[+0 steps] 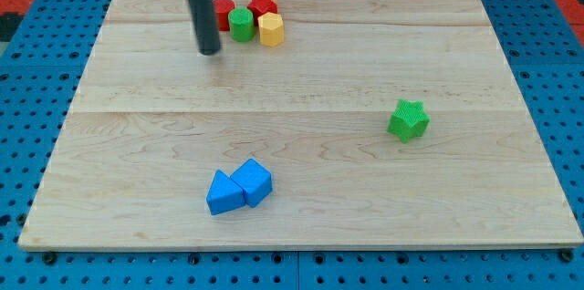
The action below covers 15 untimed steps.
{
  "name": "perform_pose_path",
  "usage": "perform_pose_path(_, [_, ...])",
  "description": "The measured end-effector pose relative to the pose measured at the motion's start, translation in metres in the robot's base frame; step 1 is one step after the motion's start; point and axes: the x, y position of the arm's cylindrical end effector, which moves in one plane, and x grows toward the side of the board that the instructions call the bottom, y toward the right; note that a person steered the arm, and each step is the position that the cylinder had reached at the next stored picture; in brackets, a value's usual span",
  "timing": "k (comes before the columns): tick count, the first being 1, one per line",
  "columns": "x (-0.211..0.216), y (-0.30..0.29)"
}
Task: Push the yellow heart to the yellow hexagon
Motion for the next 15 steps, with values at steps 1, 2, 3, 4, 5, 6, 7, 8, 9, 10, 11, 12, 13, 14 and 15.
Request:
perform_pose_path(1, [-0.036,-0.001])
perform_pose_path(2, [-0.044,0.026])
perform_pose_path(3, [-0.086,-0.023])
perform_pose_path(4, [-0.114,0.013])
perform_pose_path(5, [-0.114,0.028])
perform_pose_path(6, [-0.112,0.104])
perform_pose_path(7, [-0.102,0.131])
perform_pose_path(8, [-0.064,0.140])
perform_pose_path(9, [-0.058,0.151])
perform_pose_path(10, [-0.095,0.160])
perform_pose_path(11, [-0.062,0.195])
perform_pose_path(12, [-0.059,0.197])
perform_pose_path(13, [-0.074,0.248])
perform_pose_path(14, [-0.043,0.228])
perform_pose_path(15, [-0.053,0.177])
